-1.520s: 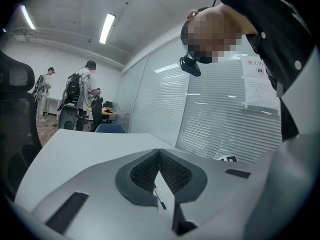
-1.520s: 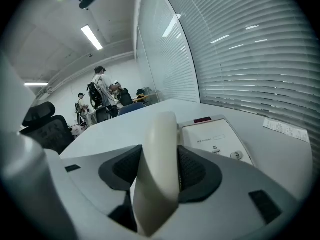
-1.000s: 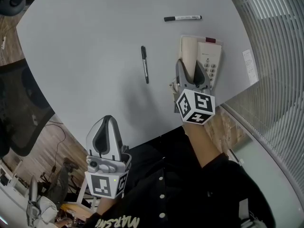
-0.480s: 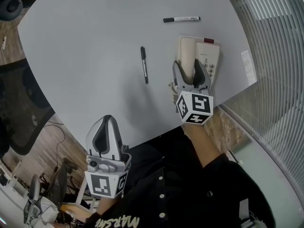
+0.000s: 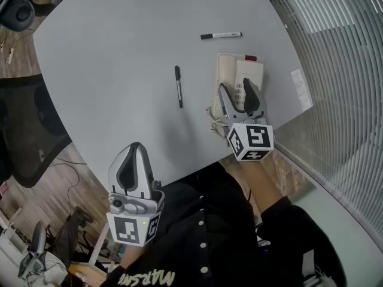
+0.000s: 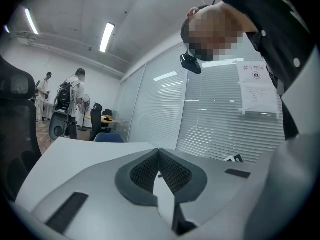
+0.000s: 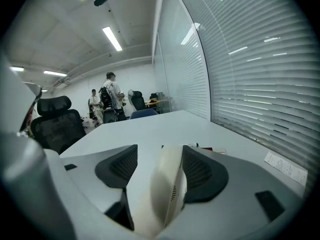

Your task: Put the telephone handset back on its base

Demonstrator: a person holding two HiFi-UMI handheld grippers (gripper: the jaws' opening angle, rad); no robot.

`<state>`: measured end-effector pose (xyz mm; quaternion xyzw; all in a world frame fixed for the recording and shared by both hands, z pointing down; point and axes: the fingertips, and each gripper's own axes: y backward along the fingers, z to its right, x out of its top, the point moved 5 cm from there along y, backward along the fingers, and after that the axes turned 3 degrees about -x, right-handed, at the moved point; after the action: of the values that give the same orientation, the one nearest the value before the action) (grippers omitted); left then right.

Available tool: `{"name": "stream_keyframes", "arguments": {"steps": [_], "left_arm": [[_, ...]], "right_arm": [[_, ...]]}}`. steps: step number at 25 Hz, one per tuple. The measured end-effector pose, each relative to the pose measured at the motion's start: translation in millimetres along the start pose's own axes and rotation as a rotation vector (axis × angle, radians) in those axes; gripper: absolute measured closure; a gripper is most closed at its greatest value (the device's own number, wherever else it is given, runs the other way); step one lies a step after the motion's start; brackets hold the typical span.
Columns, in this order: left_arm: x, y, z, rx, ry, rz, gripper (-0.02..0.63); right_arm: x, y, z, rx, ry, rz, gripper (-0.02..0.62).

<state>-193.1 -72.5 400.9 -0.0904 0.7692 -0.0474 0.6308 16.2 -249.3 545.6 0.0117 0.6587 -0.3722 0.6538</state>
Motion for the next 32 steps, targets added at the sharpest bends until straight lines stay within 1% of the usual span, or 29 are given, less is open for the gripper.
{"name": "stream_keyframes", "arguments": {"steps": [1, 2, 4, 5, 8, 10, 13, 14, 19, 23, 26, 28, 32], "left_arm": [[3, 1, 2, 0.000, -0.006, 0.011, 0.592], [6, 3, 4, 0.000, -0.013, 0.021, 0.592], [14, 7, 7, 0.003, -0.026, 0.043, 0.592], [19, 10, 7, 0.006, -0.033, 0.054, 0.592], [30, 19, 9, 0.018, -0.057, 0.084, 0.592], [34, 23, 10, 0.025, -0.072, 0.099, 0.592], [42, 30, 13, 0.034, -0.092, 0.121, 0.592], [46, 32, 14, 0.036, -0.097, 0.130, 0.592], [59, 43, 25, 0.043, -0.121, 0.175, 0.592], [69, 50, 32, 0.044, -0.140, 0.210, 0.592], [77, 57, 36, 0.043, -0.153, 0.232, 0.592], [83, 62, 38, 0.045, -0.162, 0.248, 0.592], [86, 68, 43, 0.052, -0.177, 0.271, 0.592]], "right_arm": [[4, 5, -1, 0.022, 0.004, 0.006, 0.303], [8, 10, -2, 0.042, 0.009, 0.013, 0.334], [17, 22, -3, 0.070, 0.025, 0.032, 0.449], [21, 27, -3, 0.081, 0.035, 0.042, 0.482], [33, 42, -4, 0.113, 0.070, 0.070, 0.537], [41, 52, -5, 0.136, 0.080, 0.095, 0.551], [56, 70, -7, 0.167, 0.061, 0.128, 0.557], [62, 77, -8, 0.175, 0.070, 0.145, 0.557], [93, 114, -20, 0.237, 0.226, 0.265, 0.561], [107, 134, -25, 0.263, 0.280, 0.305, 0.563], [115, 149, -23, 0.258, 0.272, 0.327, 0.565], [123, 160, -20, 0.256, 0.246, 0.353, 0.565], [138, 185, -9, 0.279, 0.161, 0.460, 0.565]]}}
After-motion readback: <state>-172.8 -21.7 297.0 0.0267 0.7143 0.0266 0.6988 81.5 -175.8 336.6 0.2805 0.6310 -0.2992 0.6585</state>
